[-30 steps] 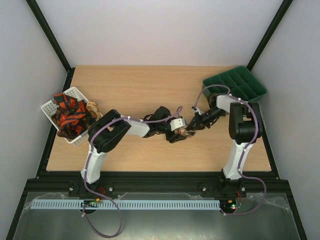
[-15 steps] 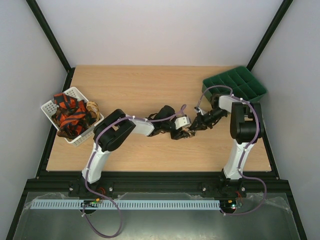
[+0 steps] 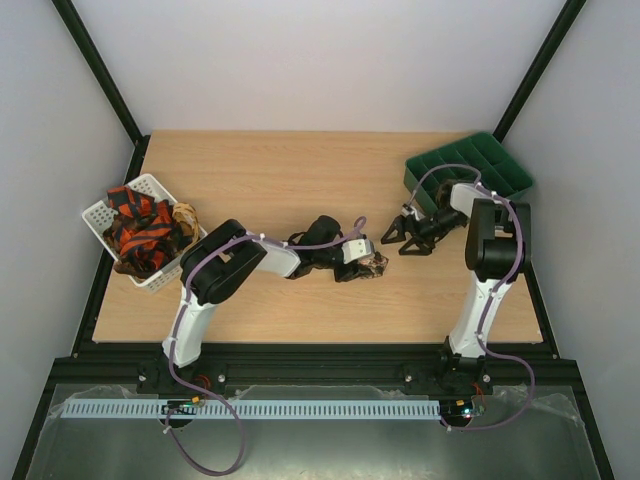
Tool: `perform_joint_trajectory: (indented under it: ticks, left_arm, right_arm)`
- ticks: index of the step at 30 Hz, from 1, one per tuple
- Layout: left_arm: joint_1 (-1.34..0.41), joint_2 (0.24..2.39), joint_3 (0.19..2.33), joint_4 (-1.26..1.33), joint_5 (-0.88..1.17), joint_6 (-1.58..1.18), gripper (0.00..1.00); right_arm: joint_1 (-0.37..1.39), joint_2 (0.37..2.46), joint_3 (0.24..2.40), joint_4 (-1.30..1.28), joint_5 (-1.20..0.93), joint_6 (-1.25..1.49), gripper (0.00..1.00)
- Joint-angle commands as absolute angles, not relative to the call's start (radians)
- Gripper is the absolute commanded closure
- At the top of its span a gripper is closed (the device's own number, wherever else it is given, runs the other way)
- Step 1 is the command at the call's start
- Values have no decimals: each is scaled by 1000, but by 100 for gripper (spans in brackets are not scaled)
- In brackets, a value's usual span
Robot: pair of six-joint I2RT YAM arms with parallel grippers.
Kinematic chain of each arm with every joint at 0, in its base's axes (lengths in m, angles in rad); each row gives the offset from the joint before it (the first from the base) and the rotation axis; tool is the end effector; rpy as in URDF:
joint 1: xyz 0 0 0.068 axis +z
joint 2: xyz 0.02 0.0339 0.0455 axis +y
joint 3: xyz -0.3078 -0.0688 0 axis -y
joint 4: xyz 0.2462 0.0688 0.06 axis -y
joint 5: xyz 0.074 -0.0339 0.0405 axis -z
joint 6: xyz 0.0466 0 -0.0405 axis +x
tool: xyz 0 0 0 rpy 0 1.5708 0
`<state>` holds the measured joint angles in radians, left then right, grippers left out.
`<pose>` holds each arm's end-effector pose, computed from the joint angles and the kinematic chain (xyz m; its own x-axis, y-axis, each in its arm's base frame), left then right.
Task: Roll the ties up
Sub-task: Roll the tie at the center of the board, then pick up the tie from the center of the board.
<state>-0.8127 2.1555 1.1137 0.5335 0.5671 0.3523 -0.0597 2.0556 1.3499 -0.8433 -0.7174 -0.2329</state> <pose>0.3015 -0.3548 0.1328 0.0086 0.4142 -0.9101 0.9932 0.1025 0.0560 0.3933 0.0072 0.1627 -0.9781 -0.1158 -0.1729 -0.2005 0.7465 0.6345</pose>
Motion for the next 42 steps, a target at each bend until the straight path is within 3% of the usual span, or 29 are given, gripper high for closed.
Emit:
perform_joint_trajectory:
  ticks: [1, 8, 24, 31, 42]
  left_arm:
    - [-805, 2211, 1077, 397, 566, 384, 59]
    - [-797, 2206, 1072, 391, 570, 382, 59]
    - [-790, 2208, 1077, 382, 577, 381, 56]
    - [-788, 2201, 1066, 387, 576, 379, 56]
    - [-784, 2196, 1058, 388, 577, 382, 55]
  right_arm:
    - [-45, 2136, 1339, -859, -755, -237, 11]
    - [-5, 2163, 1288, -867, -822, -297, 13]
    - [-6, 2149, 1278, -1147, -1026, -530, 24]
    - [-29, 1996, 1153, -779, -755, -229, 15]
    - [-31, 1968, 1141, -653, -658, -130, 15]
